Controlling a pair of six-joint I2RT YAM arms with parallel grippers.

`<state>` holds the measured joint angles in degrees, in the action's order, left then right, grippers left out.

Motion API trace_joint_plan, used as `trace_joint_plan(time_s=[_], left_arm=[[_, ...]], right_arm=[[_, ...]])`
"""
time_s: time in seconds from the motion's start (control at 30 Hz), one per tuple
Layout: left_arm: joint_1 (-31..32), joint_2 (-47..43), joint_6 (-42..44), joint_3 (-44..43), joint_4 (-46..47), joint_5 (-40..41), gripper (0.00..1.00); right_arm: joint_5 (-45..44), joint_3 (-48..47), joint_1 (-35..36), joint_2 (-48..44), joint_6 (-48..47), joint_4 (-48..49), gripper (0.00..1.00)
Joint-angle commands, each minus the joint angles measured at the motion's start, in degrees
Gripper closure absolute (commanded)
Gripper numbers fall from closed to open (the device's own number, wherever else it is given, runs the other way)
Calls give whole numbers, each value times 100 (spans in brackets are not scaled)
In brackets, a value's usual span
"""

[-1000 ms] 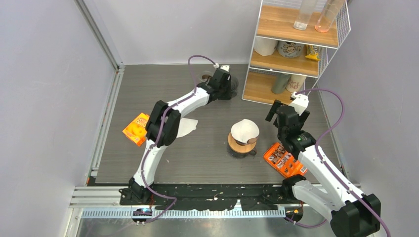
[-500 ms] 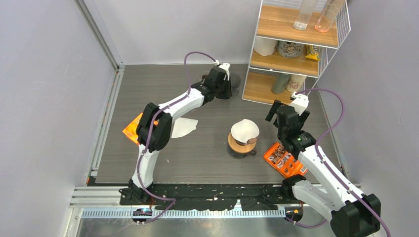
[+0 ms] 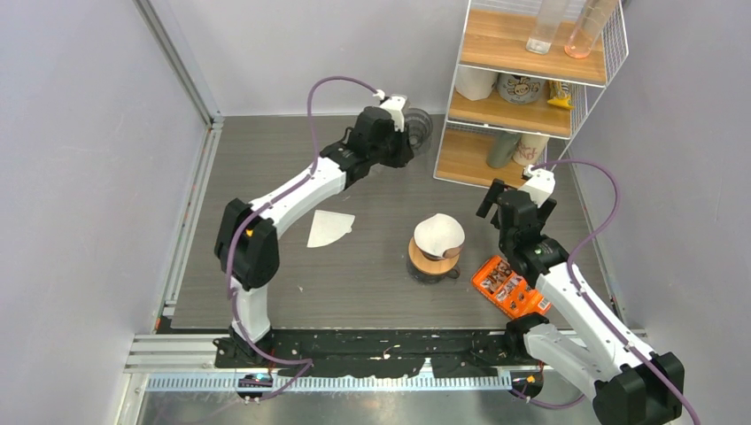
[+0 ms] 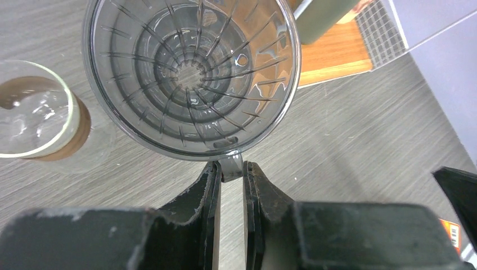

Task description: Place the coffee filter in the dripper

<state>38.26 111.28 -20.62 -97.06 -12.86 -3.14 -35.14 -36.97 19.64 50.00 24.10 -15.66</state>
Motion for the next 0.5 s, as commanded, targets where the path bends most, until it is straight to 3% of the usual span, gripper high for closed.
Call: trace_joint_plan(time_s=[0.0, 0.23, 0.47], left_arm=[[-3, -861, 237, 164, 187, 121, 100], [-284, -1468, 135, 526, -122, 477, 100], [-871, -1486, 110, 420, -619, 25, 100]], right_arm=[[-65, -171, -33, -166, -5, 85, 5], [-114, -140, -31, -294, -28, 72, 4], [-130, -133, -31, -323, -42, 71, 4]])
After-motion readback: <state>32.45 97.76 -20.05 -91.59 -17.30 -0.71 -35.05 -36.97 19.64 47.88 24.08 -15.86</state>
